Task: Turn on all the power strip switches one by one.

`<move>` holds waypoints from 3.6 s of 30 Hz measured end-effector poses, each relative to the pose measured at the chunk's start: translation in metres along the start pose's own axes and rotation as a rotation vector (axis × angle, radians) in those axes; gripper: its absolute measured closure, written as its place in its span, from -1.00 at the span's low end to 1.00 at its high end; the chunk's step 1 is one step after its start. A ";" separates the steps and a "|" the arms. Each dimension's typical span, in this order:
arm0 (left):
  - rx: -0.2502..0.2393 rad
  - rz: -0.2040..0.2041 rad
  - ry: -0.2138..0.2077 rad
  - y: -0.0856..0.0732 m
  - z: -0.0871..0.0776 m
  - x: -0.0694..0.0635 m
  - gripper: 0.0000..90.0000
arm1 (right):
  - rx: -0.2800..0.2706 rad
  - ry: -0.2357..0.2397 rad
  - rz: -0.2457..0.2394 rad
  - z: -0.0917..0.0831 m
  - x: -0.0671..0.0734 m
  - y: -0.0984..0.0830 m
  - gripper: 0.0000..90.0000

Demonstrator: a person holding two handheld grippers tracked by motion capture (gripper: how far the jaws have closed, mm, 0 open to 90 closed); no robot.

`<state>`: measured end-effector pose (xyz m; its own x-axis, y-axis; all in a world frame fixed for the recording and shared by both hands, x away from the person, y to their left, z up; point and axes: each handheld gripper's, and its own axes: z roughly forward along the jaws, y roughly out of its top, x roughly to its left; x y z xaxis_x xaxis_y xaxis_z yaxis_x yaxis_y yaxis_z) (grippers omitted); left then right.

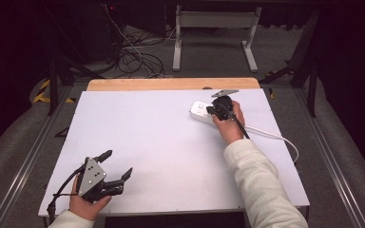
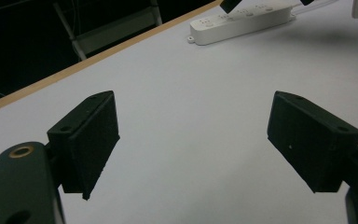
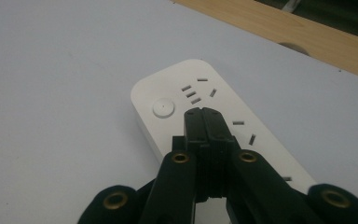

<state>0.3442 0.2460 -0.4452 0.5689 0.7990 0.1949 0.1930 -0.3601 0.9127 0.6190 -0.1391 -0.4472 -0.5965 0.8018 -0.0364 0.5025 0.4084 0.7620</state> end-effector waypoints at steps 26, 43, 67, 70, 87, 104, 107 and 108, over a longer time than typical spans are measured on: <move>0.000 0.012 0.004 0.000 -0.001 0.000 -0.63 | 0.025 -0.009 0.031 0.007 0.000 -0.005 1.00; 0.000 0.003 0.000 0.000 0.000 -0.001 -0.63 | 0.020 -0.039 0.037 0.009 0.004 -0.008 1.00; 0.003 0.001 0.007 0.000 0.000 0.000 -0.63 | -0.133 -0.024 0.059 -0.023 0.017 0.020 1.00; 0.001 0.013 0.011 0.000 -0.001 0.000 -0.63 | -0.124 -0.015 0.053 -0.022 0.018 0.020 1.00; 0.004 0.003 0.007 0.000 0.000 0.000 -0.63 | -0.077 0.019 0.024 0.006 0.022 0.017 1.00; 0.006 0.010 0.011 0.000 0.000 0.001 -0.63 | -0.045 0.007 0.039 0.031 0.022 0.010 1.00; 0.006 0.010 0.011 0.000 0.000 0.001 -0.63 | -0.051 0.009 0.040 0.032 0.022 0.009 1.00; 0.006 0.010 0.011 0.000 0.000 0.001 -0.63 | -0.051 0.009 0.039 0.032 0.022 0.009 1.00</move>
<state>0.3445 0.2465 -0.4453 0.5623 0.8003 0.2080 0.1923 -0.3713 0.9084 0.6303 -0.1034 -0.4616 -0.5828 0.8126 -0.0002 0.4929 0.3537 0.7950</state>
